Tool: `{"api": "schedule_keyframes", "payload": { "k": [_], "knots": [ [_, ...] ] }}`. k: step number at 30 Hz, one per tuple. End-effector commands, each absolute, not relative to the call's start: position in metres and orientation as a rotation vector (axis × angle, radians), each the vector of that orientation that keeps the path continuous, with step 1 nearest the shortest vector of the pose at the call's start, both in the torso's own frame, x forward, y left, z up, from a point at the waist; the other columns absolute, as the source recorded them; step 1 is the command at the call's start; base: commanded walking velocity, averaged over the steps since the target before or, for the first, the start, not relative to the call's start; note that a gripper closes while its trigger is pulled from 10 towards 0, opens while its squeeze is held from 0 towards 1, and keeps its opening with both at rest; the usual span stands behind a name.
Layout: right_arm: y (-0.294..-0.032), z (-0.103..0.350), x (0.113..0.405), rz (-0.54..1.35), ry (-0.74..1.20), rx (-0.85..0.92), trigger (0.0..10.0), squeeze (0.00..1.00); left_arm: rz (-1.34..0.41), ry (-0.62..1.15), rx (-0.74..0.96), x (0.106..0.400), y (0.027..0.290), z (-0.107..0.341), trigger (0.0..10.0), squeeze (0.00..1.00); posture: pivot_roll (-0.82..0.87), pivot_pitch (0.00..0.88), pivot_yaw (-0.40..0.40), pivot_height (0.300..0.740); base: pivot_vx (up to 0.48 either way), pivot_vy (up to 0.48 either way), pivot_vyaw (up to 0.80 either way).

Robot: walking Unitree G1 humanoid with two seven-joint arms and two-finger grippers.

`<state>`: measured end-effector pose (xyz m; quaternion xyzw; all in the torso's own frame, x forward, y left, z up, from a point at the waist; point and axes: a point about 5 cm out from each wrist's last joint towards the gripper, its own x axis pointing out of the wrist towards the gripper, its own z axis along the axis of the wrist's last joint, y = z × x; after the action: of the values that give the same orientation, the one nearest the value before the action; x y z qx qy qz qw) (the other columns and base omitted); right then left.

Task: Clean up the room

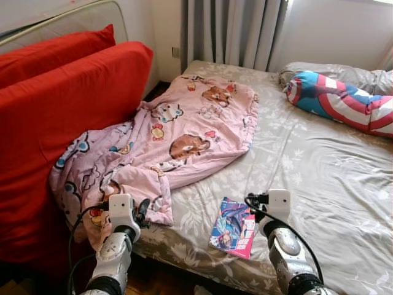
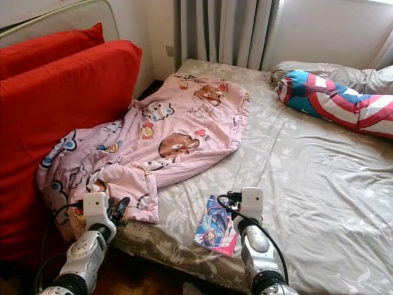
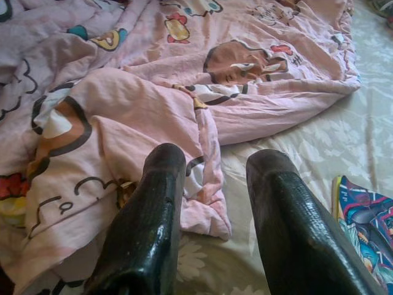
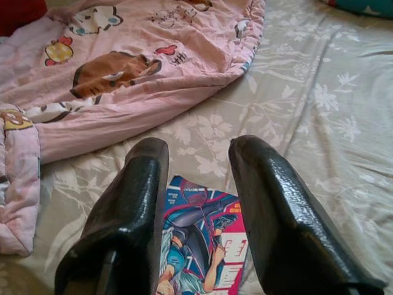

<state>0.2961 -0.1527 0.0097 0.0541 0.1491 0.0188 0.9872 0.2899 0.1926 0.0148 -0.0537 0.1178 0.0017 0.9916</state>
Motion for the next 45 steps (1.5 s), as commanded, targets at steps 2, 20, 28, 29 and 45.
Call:
{"api": "schedule_keyframes", "payload": {
  "k": [2,20,28,29,45],
  "knots": [
    [-0.154,0.014,0.298,0.036,0.272,0.102,10.0,0.00,0.037,0.167,-0.101,0.288,0.199,0.021,10.0,0.00,-0.07,0.052,-0.022,0.740,0.000,0.000,0.00],
    [-0.152,0.032,0.300,0.088,0.121,0.068,10.0,0.00,0.099,0.188,0.034,0.240,0.219,0.003,10.0,0.00,-0.09,0.062,-0.034,0.740,0.000,0.000,0.00],
    [-0.149,0.033,0.303,0.063,0.137,0.073,10.0,0.00,0.109,0.171,0.016,0.249,0.217,0.012,10.0,0.00,-0.08,0.059,-0.036,0.740,0.000,0.000,0.00],
    [-0.147,0.032,0.303,0.063,0.147,0.071,10.0,0.00,0.107,0.169,0.012,0.252,0.214,0.012,10.0,0.00,-0.07,0.059,-0.037,0.740,0.000,0.000,0.00],
    [-0.142,0.026,0.299,0.075,0.178,0.076,10.0,0.00,0.071,0.144,0.011,0.261,0.202,0.021,10.0,0.00,-0.08,0.058,-0.028,0.675,0.000,0.000,0.00]
  ]
}}
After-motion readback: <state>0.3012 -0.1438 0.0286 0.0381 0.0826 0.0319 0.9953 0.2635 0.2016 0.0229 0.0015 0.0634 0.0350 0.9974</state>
